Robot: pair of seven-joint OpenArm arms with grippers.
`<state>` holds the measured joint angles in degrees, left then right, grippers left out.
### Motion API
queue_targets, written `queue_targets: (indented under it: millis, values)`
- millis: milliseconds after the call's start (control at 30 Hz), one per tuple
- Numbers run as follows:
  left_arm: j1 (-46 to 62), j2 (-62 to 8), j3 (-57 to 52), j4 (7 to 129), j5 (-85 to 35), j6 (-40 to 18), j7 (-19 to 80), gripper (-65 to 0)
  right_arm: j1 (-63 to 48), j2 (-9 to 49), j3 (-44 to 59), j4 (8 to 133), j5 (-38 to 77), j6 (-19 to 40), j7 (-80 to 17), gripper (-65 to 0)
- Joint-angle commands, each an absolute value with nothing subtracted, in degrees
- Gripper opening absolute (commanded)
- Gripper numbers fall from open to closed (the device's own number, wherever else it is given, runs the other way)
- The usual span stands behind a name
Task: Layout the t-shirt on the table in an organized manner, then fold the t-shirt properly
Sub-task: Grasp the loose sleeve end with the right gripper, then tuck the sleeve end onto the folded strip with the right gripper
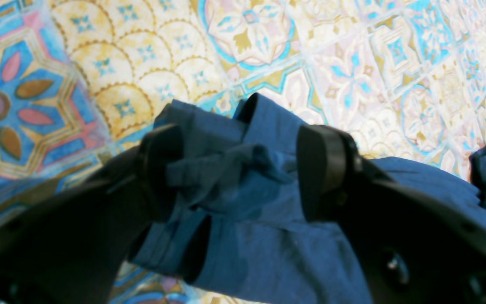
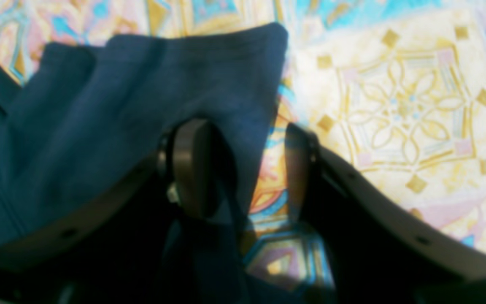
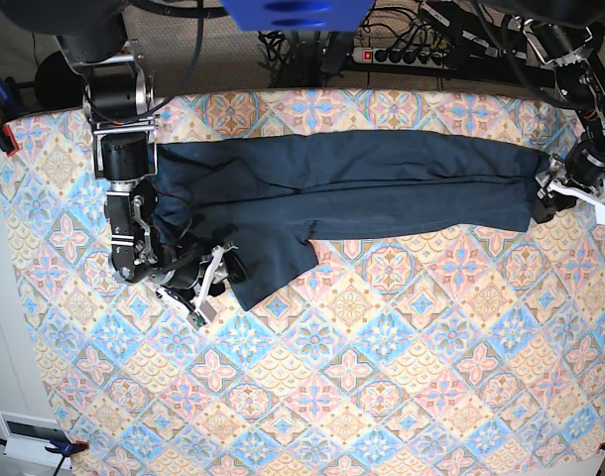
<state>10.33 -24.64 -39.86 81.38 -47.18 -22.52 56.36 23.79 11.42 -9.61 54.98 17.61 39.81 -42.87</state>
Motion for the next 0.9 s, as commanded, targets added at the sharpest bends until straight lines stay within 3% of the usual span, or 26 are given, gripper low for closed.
queue_targets:
  millis: [0,367,633,867]
  values:
    - [9.9,-26.0,-40.2,82.2,-48.2,-22.7,55.3,-23.6,25.4,12.2,-9.4,55.4,18.2,40.0,-42.1,-37.5]
    - [8.5,-26.0,-40.1,82.2,-48.0,-22.7,55.5,-23.6,22.9,12.2,-10.7,56.0,16.3,40.0,-42.7,-38.5]
    - [8.4,-26.0,-40.2,82.2,-48.0,-22.7,55.5,-23.6,22.2,12.3,-15.6,60.5,16.7,40.0,-42.7,-63.5]
    - [8.3,-26.1,-40.2,82.2,-48.0,-22.7,55.4,-23.6,15.5,12.5,-14.8,77.5,16.8,40.0,-43.3,-64.2]
